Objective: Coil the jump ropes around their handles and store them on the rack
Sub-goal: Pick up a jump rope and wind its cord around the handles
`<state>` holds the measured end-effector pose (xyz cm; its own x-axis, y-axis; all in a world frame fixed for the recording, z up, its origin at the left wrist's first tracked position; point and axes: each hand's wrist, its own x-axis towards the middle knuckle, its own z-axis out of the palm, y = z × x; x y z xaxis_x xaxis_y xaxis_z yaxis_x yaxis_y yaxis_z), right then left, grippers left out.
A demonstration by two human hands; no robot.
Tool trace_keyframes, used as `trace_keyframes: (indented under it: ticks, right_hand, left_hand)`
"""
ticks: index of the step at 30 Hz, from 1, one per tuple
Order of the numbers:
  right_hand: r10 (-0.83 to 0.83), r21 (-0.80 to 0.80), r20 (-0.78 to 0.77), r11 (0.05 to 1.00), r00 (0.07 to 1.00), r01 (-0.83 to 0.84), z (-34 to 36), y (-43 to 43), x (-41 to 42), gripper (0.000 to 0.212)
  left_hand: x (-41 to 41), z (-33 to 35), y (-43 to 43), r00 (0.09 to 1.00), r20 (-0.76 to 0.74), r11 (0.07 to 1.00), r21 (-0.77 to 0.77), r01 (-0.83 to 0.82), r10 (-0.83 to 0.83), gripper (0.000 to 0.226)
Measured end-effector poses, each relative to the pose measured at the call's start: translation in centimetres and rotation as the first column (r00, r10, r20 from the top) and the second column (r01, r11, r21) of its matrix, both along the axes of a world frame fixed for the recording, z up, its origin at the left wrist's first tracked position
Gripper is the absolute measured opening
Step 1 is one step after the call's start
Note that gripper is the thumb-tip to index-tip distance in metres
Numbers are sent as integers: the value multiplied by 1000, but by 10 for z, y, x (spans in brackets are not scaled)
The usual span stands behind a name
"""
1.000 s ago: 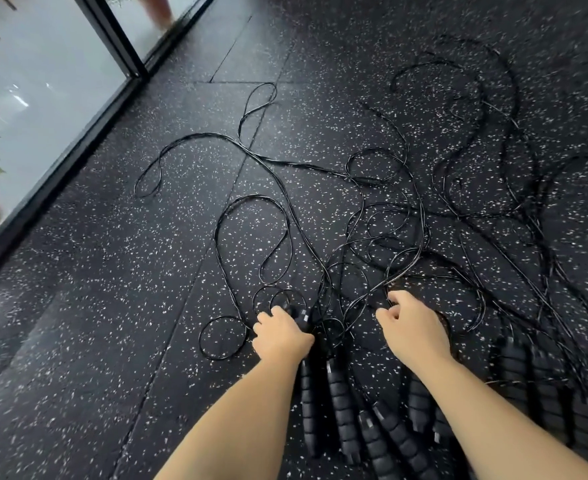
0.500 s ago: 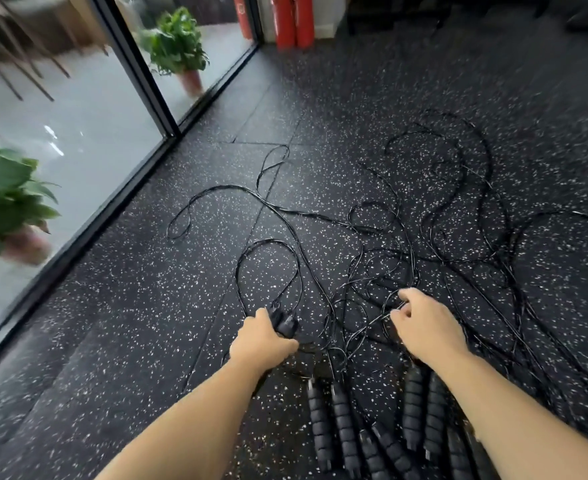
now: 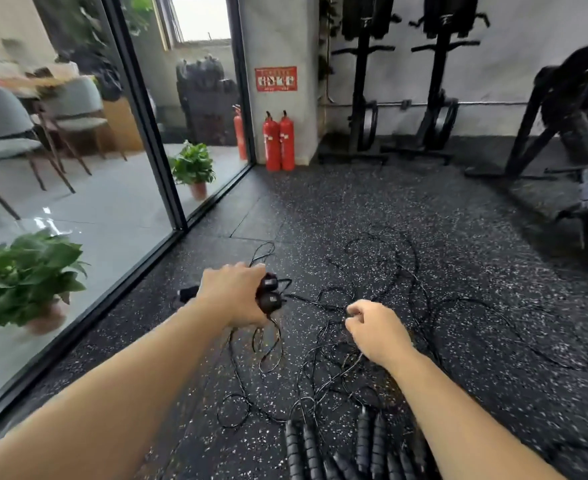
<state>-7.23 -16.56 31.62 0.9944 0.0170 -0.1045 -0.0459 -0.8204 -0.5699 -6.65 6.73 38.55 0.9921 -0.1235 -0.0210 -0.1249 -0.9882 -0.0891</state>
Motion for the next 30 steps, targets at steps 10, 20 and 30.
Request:
trace_keyframes:
  ticks: [10, 20, 30]
  right_hand:
    - [153, 371, 302, 890, 941, -263, 128, 40, -35, 65]
    - [5, 723, 87, 687, 996, -67, 112, 1, -42, 26]
    - [-102, 498, -67, 859, 992, 122, 72, -45, -52, 36]
  left_hand:
    - [-46, 149, -39, 974, 0, 974, -20, 225, -225, 45]
    - [-44, 172, -17, 967, -240, 335, -920, -201, -79, 31]
    - [-29, 140, -6, 900, -407, -126, -912, -390, 156, 14]
